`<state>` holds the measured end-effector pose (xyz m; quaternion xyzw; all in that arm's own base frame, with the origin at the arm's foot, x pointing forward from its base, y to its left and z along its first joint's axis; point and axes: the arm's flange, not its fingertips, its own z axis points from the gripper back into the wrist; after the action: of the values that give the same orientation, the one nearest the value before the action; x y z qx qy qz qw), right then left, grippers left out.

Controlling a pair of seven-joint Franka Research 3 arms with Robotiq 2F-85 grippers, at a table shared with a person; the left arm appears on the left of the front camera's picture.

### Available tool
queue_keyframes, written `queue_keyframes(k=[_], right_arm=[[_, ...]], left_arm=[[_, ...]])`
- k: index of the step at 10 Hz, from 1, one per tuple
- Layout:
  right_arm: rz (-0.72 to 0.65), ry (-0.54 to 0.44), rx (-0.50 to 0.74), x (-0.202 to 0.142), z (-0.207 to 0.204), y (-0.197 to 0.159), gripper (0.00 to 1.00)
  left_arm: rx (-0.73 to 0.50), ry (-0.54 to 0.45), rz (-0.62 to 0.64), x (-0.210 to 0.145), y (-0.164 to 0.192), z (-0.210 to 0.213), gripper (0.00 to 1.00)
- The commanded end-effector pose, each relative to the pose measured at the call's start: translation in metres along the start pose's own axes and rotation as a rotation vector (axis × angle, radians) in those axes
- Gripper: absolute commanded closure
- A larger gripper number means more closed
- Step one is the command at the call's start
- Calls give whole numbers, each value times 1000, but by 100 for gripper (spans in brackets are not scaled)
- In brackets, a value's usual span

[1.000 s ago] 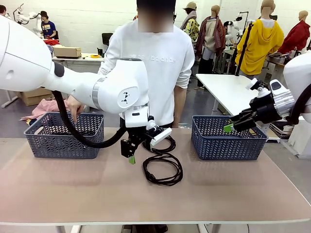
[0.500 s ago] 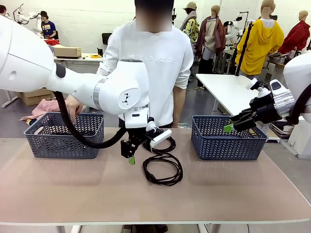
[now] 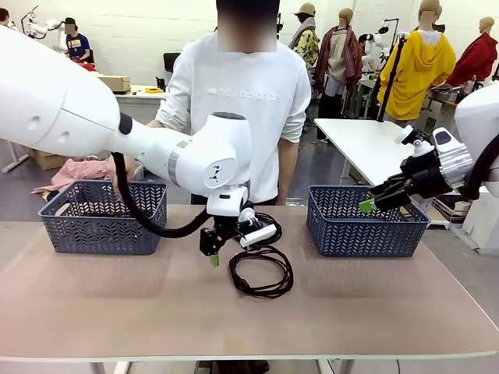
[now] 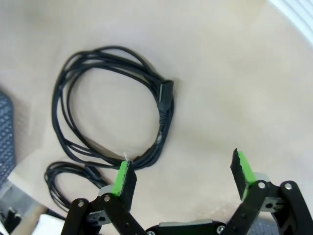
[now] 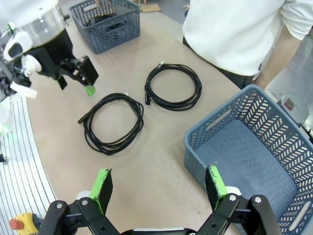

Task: Organize the cables according to human instructions.
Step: Pick up a bundle of cables and place it in the basket indicated by the human.

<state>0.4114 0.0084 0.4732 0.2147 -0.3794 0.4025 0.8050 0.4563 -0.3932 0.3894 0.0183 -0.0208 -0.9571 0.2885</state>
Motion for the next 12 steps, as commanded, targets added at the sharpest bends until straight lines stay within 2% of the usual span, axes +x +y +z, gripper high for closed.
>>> queue_keyframes(k=[1,6,12], right_arm=[[17,-35,5,-1,-3,-3,0],[17,-35,5,-1,-3,-3,0],[17,-35,5,-1,-3,-3,0]], left_arm=[[11,31,-36,1,14,-8,0],[-6,35,-148,1,19,-37,0],[-18,14,-175,-7,25,-56,0]])
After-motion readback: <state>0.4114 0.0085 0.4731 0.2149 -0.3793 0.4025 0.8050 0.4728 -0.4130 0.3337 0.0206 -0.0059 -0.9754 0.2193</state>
